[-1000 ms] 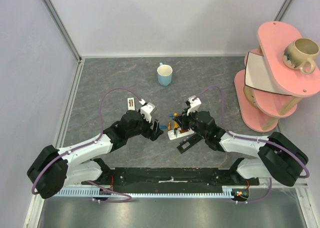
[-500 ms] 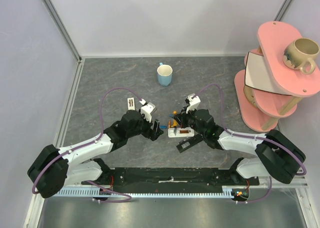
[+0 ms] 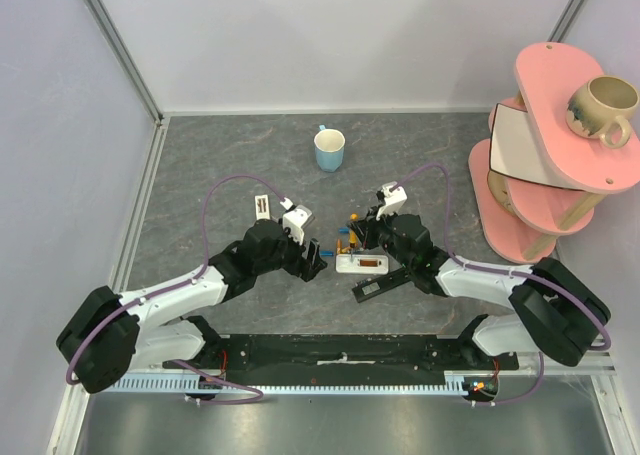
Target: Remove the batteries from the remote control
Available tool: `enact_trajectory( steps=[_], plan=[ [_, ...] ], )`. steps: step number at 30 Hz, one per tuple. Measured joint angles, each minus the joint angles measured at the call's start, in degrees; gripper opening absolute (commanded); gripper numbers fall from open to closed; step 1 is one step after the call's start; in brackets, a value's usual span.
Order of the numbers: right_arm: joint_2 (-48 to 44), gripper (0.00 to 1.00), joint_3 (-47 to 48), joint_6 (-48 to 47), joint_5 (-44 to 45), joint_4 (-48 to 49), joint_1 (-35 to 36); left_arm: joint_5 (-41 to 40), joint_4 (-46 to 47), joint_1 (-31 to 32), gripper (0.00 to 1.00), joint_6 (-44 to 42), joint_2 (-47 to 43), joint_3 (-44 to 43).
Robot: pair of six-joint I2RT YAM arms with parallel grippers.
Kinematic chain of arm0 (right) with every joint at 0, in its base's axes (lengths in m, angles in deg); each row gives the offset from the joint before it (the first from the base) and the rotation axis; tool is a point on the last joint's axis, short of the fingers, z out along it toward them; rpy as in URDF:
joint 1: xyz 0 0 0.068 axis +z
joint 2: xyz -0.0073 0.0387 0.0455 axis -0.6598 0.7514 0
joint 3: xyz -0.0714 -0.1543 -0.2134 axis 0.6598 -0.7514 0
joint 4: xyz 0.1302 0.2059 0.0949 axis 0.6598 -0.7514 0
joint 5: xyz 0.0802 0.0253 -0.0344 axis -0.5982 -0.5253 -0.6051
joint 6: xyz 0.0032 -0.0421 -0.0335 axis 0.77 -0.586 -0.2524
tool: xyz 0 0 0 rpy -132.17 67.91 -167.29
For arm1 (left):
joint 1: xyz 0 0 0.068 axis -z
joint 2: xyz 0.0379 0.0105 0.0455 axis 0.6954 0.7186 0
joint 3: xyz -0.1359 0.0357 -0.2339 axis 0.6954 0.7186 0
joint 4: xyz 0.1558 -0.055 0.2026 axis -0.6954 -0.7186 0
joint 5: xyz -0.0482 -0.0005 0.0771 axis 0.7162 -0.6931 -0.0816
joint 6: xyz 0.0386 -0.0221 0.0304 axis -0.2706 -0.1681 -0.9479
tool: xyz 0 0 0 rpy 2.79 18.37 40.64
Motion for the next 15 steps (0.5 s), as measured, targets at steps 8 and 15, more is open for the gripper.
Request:
enact_trajectory(
  steps=[8,15],
  plan=[
    [2.8,0.00,0.6,1.0,1.2,2.2,-0.9,0.1,0.0,0.0,0.80,0.0,0.6,-0.2],
    [2.6,0.00,0.6,1.4,0.8,2.3,-1.0,0.1,0.0,0.0,0.80,0.0,0.7,-0.2]
  ],
)
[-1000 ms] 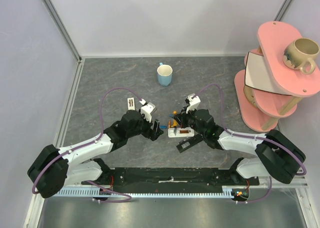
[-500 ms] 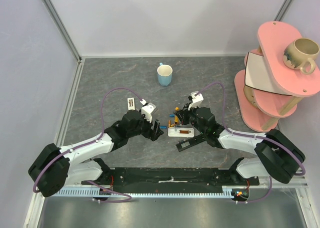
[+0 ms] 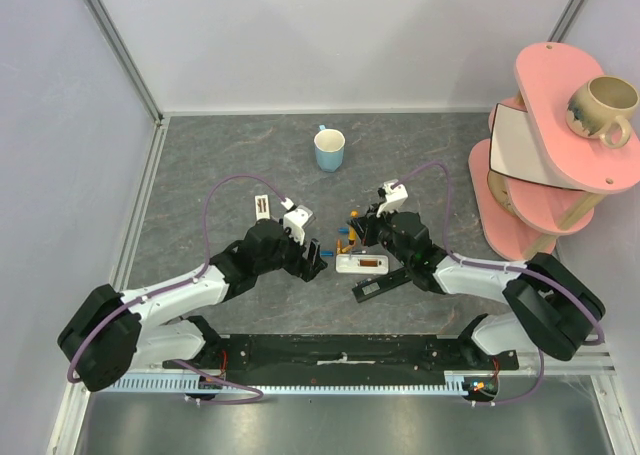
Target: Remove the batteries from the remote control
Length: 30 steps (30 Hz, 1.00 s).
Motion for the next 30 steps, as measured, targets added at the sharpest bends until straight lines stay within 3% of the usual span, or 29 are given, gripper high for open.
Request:
enact_trajectory(
  steps=[10,22,25,30],
  plan=[
    [-0.1,0.00,0.8,2.5,-6.1,0.0,-0.1,-2.0,-0.3,0.0,0.80,0.0,-5.2,0.4],
    [18.4,0.06,12.2,9.7,-20.1,1.9,4.8,-13.5,0.2,0.0,0.82,0.0,-27.1,8.3],
    [23.3,0.15,14.9,12.1,-22.8,3.3,6.1,-16.0,0.2,0.0,0.82,0.0,-31.4,9.8],
    [27.4,0.38,17.8,14.9,-24.7,2.6,6.2,-17.9,0.2,0.0,0.82,0.0,-32.0,10.1]
  ],
)
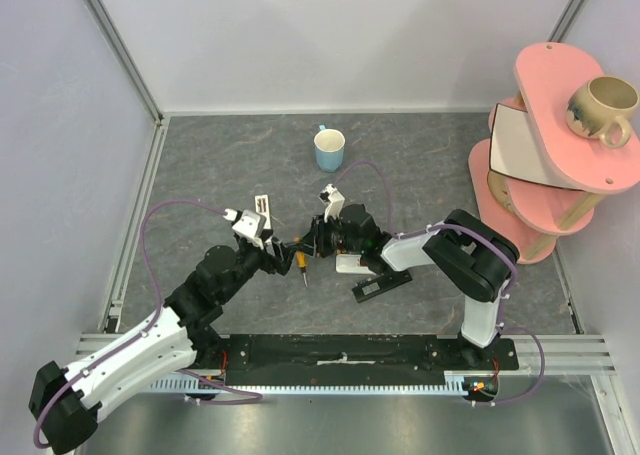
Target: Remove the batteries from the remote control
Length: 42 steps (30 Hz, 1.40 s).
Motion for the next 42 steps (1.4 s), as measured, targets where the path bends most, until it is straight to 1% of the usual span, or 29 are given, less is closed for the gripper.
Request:
enact_trajectory(
  steps=[1,4,7,9,13,15,16,19,22,29,36,42],
  plan=[
    [0.4,0.44,0.4,0.1,0.1,-0.1,0.0,-0.2,0.0,0.0,0.82,0.0,0.5,0.0],
    [0.5,0.53,0.5,0.3,0.5,-0.8,0.2,-0.6,-0.1,0.0,0.82,0.0,1.8,0.0],
    [0.4,0.58,0.5,-0.2,1.2,-2.2,0.2,-0.7,-0.5,0.1,0.82,0.0,2.0,0.0],
    [0.1,0.60,0.5,-0.6,2.2,-3.4,0.3,-0.9,-0.5,0.1,0.82,0.0,1.8,0.0],
    [-1.6,0.77,0.5,-1.5,3.9,-5.1,0.5,-1.2,-0.4,0.1,0.83,0.0,1.6,0.0],
    [-2.8,0.83,0.4,-2.1,4.8,-5.8,0.5,-1.3,-0.4,0.1,0.83,0.0,1.6,0.0],
    [-3.6,0.89,0.2,-2.5,5.5,-6.1,0.6,-1.3,-0.4,0.1,0.84,0.0,1.6,0.0],
    [-7.6,0.98,-1.3,-3.7,8.2,-7.2,0.7,-1.3,-0.4,0.1,0.84,0.0,1.8,0.0],
    [-13.4,0.98,-3.6,-5.8,12.0,-9.6,0.8,-1.7,-0.4,0.1,0.85,0.0,3.0,0.0],
    [-30.3,0.98,-8.7,-11.2,26.2,-17.5,1.0,-2.2,-0.4,0.1,0.86,0.0,6.6,-0.1],
    [-47.8,0.98,-14.1,-14.8,43.1,-28.8,0.9,-4.1,-0.5,0.1,0.88,1.1,9.5,-1.1],
    [-63.6,0.98,-17.9,-16.5,54.1,-37.5,0.8,-4.8,-0.4,0.1,0.92,1.5,9.8,-1.6]
  ],
)
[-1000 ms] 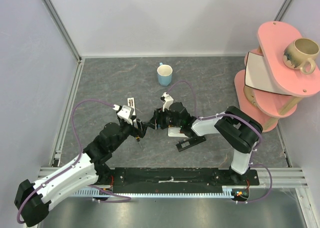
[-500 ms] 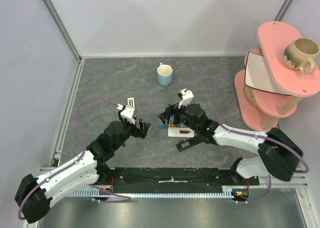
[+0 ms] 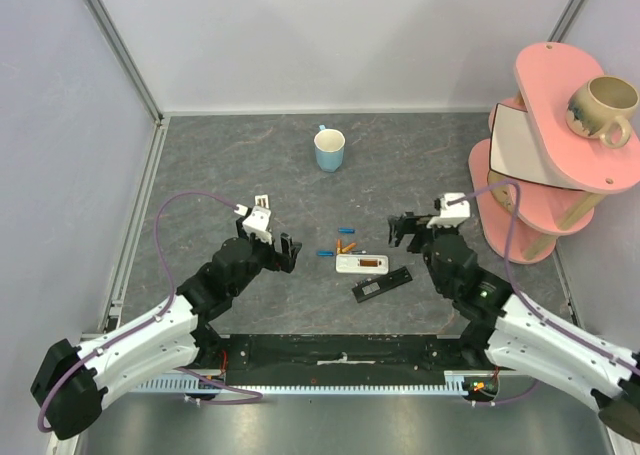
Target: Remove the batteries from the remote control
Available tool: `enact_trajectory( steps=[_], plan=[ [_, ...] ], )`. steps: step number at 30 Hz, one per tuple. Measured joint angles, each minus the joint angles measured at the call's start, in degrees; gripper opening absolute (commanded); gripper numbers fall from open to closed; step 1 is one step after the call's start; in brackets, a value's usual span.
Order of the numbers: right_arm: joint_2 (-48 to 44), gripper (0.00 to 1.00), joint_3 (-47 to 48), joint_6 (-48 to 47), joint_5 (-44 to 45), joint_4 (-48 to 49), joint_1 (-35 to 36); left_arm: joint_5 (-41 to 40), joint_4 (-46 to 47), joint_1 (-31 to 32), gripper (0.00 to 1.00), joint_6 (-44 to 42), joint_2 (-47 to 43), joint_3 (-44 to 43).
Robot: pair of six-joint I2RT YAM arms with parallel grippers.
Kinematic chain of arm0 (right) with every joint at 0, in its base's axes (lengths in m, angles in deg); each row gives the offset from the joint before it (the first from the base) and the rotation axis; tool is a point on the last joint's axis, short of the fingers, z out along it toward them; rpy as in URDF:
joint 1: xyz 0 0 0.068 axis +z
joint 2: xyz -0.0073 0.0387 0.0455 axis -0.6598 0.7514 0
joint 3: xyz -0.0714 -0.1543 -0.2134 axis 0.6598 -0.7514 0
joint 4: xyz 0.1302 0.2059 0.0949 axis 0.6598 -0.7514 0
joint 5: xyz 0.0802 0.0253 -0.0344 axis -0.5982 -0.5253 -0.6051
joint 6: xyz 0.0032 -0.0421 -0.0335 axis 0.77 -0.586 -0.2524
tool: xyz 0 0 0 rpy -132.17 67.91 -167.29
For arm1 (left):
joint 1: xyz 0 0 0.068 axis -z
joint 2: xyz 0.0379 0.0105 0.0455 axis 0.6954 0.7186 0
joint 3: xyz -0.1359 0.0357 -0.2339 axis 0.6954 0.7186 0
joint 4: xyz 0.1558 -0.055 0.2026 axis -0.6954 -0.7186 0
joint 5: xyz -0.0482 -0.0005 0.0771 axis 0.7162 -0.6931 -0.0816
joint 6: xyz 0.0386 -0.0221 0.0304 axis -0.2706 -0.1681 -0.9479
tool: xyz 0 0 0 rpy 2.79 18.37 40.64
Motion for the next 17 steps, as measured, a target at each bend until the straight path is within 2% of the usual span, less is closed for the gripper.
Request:
enact_trajectory(
  steps=[4,9,12,17],
  plan=[
    [-9.3,0.98,-0.3,-1.5,5.6,-5.2,-0.1,-0.2,-1.1,0.0,0.99,0.0,-0.4,-0.6],
    [-18.0,0.98,-0.3,-3.7,10.1,-9.5,-0.2,-0.4,-5.0,0.0,0.99,0.1,-2.2,-5.2],
    [-20.4,0.98,-0.3,-5.3,12.3,-10.6,-0.2,-0.6,-5.8,0.0,0.99,0.1,-3.5,-9.4],
    [-19.0,0.98,-0.3,-7.8,14.4,-10.2,-0.2,-1.9,-5.0,0.0,0.99,-0.6,-3.5,-13.3]
  ],
)
